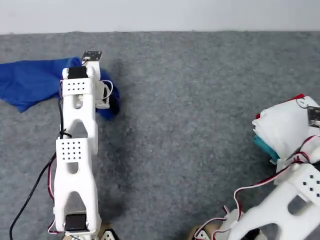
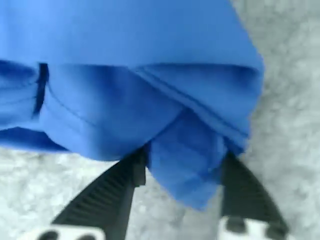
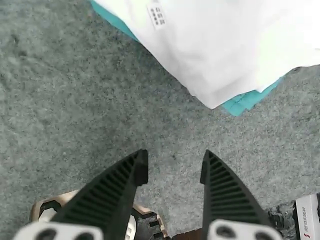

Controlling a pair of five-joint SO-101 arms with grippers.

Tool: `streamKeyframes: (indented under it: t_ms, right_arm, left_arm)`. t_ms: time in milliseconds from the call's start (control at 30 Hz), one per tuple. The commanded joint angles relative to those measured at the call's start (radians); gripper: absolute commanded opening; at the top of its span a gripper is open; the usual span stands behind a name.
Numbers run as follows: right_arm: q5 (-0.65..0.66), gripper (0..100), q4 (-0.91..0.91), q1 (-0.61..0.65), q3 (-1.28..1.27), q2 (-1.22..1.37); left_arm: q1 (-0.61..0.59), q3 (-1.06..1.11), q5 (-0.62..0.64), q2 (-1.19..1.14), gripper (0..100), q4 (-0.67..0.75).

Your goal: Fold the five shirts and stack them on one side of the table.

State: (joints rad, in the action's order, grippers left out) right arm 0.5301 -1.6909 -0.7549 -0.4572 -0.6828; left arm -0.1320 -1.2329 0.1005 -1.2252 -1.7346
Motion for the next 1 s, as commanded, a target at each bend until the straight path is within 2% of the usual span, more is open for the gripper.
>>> streamKeyframes:
  t_ms: [0, 67, 267, 867, 967]
  right_arm:
    - [0.002, 18.4, -0.002, 0.008, 0.029, -0.033]
    - [0.002, 18.4, -0.002, 0.008, 0.029, -0.033]
    - [0.002, 18.4, -0.002, 0.008, 0.028, -0.033]
    - [0.002, 18.4, 0.027, 0.004, -0.014, -0.033]
    - [0.002, 18.4, 0.025, 0.004, -0.014, -0.033]
  left_arm:
    - [-0.009, -0.061, 0.058, 0.000, 8, -0.003]
    - [0.012, -0.079, 0.063, 0.006, 2, -0.025]
    - [0.149, -0.079, 0.066, 0.075, 1, -0.023]
    - [0.827, -0.024, 0.060, 0.686, 1, -0.023]
    - [0.902, 0.016, 0.057, 0.750, 1, -0.023]
